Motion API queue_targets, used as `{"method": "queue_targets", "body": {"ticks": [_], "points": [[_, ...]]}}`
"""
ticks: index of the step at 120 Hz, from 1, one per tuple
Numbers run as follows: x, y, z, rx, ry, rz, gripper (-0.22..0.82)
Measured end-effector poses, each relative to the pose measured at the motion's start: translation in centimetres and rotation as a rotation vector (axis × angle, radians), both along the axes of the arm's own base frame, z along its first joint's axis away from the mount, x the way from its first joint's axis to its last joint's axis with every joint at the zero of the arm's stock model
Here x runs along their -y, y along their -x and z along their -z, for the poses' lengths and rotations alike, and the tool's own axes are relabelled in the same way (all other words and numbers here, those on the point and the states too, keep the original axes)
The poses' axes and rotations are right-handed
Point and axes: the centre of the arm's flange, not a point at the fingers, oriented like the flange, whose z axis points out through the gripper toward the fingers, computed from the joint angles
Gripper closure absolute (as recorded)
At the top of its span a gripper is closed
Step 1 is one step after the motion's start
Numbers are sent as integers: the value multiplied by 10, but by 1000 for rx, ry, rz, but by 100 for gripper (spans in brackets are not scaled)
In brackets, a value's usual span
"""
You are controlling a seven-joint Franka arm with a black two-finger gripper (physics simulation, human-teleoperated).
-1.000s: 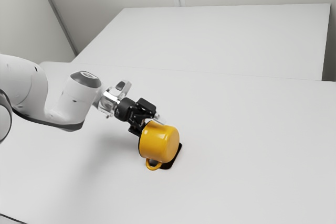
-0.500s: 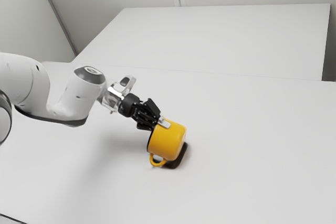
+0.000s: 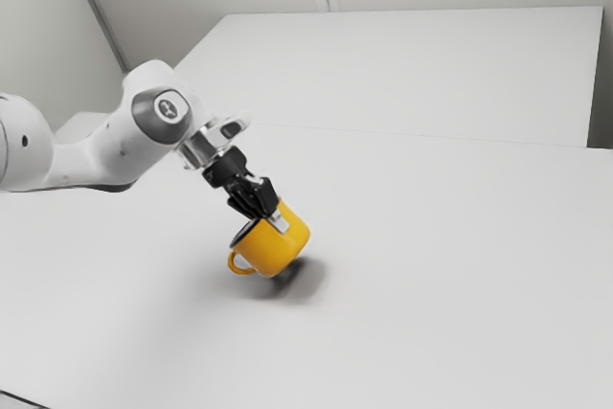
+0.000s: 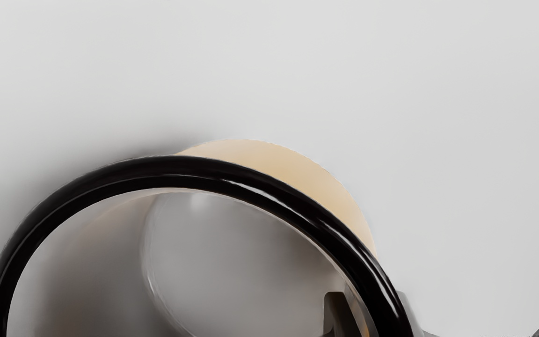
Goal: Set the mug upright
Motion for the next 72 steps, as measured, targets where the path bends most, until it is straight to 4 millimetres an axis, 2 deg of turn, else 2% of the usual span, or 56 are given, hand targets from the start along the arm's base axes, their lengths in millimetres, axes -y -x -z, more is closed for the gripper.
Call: {"method": "queue_targets", "body": {"ticks": [16,31,47,72], "points": [[11,0,-11,82,-287,121,77],[34,0,-13,147,-493,210,76],[63,6,-6,176,-599,242,76],[100,7,13,208,-660,224,77]]}}
